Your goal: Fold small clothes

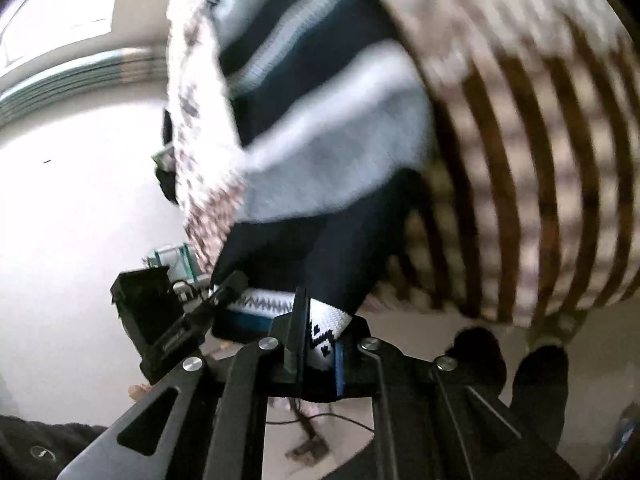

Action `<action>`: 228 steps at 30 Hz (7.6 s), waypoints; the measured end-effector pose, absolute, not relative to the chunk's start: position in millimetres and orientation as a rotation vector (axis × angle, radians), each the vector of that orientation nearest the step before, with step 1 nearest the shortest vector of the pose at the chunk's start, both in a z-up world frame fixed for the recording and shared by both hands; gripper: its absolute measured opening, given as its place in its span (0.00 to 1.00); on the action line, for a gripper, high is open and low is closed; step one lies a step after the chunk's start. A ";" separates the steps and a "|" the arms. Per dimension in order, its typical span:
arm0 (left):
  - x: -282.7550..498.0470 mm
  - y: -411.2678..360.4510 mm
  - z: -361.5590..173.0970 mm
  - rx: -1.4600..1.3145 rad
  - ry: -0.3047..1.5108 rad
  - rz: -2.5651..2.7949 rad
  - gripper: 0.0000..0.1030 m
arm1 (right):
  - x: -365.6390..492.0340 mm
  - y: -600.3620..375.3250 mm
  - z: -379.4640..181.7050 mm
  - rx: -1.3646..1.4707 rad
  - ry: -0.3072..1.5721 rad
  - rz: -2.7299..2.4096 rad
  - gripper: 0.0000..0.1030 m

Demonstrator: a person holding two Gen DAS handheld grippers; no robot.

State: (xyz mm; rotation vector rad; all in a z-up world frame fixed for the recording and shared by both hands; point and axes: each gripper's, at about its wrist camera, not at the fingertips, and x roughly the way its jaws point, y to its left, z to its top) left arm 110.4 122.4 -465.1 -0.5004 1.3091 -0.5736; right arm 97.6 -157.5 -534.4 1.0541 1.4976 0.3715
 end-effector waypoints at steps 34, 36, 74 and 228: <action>564.2 97.8 -504.4 -0.935 1.218 -0.408 0.30 | 592.7 -231.9 -516.2 0.992 1.155 0.174 0.16; 573.3 104.2 -519.0 -1.046 1.217 -0.422 0.48 | 615.0 -232.5 -528.1 0.995 1.161 0.173 0.59; 516.6 120.3 -509.2 -0.689 1.350 -0.457 0.62 | 534.6 -253.9 -568.9 0.858 1.402 0.099 0.58; 366.0 118.2 -531.8 -0.954 1.133 -0.162 0.60 | 488.9 -248.9 -632.9 1.122 1.384 0.284 0.16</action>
